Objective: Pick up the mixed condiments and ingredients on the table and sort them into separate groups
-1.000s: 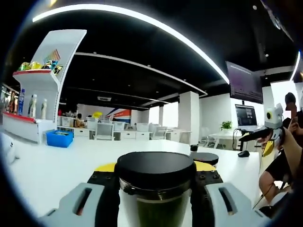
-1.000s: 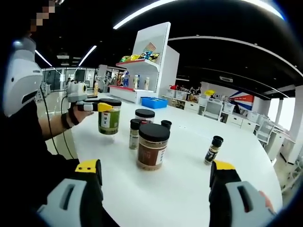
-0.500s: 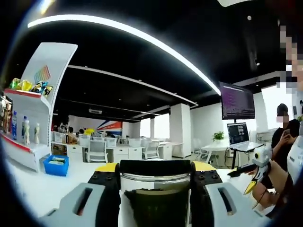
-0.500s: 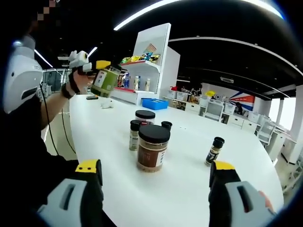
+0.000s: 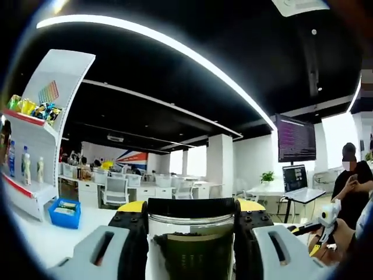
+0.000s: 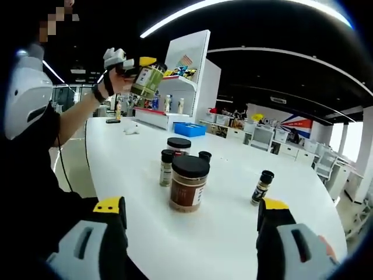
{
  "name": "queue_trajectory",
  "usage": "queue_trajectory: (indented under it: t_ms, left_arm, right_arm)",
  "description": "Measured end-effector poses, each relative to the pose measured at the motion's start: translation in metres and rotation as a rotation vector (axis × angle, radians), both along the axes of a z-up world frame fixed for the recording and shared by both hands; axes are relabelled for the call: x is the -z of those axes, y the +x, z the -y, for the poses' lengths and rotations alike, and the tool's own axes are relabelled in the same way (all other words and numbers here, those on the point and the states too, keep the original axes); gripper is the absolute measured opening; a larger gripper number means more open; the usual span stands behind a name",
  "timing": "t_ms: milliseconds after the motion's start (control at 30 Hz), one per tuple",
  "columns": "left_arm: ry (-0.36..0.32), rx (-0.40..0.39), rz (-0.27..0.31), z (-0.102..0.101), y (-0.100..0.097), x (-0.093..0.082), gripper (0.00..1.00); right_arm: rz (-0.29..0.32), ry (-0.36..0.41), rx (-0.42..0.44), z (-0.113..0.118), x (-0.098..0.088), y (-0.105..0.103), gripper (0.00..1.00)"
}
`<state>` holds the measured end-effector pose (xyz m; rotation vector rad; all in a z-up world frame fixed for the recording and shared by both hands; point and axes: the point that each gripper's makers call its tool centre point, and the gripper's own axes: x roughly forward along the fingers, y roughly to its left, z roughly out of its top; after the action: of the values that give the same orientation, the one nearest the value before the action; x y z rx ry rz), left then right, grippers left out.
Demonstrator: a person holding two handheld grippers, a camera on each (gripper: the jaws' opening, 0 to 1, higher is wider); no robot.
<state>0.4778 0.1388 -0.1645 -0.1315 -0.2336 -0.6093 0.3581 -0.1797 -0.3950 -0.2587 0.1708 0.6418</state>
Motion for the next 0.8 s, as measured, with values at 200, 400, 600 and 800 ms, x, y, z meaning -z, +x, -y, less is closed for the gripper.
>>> queue_trajectory:
  t_ms: [200,400,600,800]
  left_arm:
    - [-0.006,-0.025,0.008,-0.002,0.028,-0.008,0.57]
    - [-0.033,-0.059,-0.012,-0.013,0.059,-0.001,0.57]
    - [-0.002,-0.113,-0.002,-0.02,0.086,0.015,0.57]
    - [-0.014,-0.14,-0.006,-0.03,0.105,0.03,0.57]
  right_arm:
    - [0.003,-0.009,0.002,-0.001,-0.003,-0.001,0.9]
    - [0.005,-0.004,-0.007,-0.006,-0.005,0.0,0.9]
    - [0.003,-0.002,-0.024,-0.014,-0.006,0.002,0.9]
    - [-0.006,-0.01,-0.023,-0.016,-0.004,0.003,0.9]
